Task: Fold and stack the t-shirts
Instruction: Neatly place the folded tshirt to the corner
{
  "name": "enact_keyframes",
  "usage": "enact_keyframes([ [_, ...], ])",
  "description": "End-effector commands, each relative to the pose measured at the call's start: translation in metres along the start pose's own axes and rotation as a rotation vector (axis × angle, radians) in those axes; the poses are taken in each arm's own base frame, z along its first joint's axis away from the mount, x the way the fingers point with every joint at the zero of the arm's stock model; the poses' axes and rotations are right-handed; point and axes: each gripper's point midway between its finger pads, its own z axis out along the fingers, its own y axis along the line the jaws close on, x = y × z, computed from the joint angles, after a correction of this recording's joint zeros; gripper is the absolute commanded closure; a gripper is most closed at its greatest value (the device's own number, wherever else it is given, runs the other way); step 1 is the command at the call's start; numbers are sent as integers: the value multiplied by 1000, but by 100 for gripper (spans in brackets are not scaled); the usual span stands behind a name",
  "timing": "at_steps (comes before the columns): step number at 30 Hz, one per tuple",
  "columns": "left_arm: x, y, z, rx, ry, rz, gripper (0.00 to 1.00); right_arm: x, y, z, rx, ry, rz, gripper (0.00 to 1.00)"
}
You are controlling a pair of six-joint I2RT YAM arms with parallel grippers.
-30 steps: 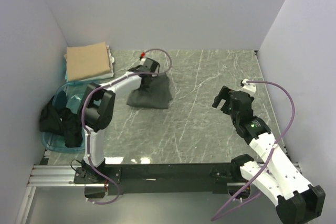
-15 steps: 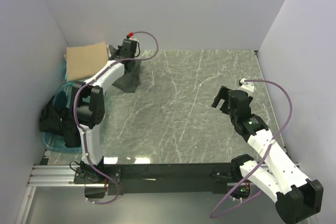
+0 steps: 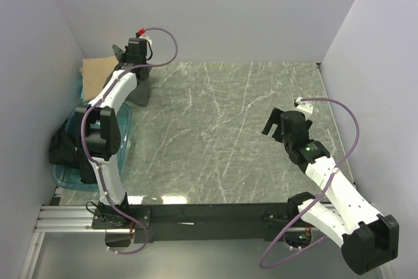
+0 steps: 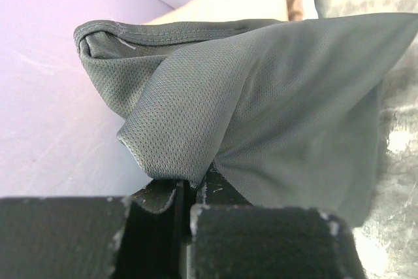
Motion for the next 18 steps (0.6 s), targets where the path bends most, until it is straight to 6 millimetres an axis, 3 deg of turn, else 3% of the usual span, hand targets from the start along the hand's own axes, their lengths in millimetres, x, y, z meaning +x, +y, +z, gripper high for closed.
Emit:
enact_keyframes([
  [1, -55, 49, -39, -37, -152, -88, 99, -18, 1, -1, 11, -52, 16, 0],
  [12, -72, 90, -60, -37, -211, -173, 99, -18, 1, -1, 9, -47, 13, 0],
  [18, -68, 95, -58, -41, -214, -202, 99, -19, 1, -1, 13, -46, 10, 0],
])
